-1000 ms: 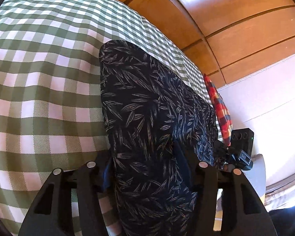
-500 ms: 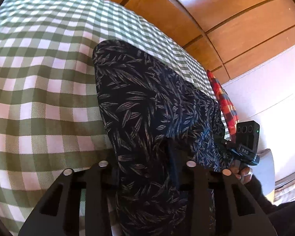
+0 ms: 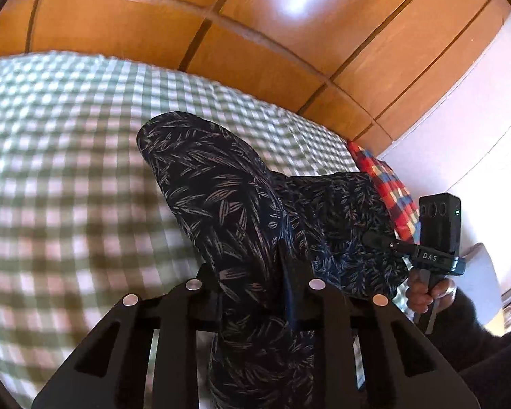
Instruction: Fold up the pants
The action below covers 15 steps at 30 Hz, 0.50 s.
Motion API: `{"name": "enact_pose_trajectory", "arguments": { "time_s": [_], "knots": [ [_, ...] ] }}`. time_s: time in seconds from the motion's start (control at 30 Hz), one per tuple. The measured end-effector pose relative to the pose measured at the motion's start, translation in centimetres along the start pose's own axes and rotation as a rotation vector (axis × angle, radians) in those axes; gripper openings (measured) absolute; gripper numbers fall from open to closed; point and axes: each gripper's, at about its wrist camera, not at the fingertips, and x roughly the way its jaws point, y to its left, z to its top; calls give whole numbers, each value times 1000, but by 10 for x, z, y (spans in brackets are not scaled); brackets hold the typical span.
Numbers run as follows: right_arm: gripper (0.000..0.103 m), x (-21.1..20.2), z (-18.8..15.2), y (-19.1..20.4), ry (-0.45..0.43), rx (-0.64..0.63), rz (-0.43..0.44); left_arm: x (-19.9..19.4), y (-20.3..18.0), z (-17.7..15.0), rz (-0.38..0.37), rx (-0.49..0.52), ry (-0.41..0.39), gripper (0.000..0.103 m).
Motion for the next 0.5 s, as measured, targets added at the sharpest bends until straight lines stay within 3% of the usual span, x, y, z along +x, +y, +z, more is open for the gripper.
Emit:
{"name": "enact_pose_trajectory", "arguments": {
  "time_s": [0.5],
  "knots": [
    [27, 57, 124, 1, -50, -41, -44, 45, 36, 116, 107, 114, -21, 24]
  ]
}}
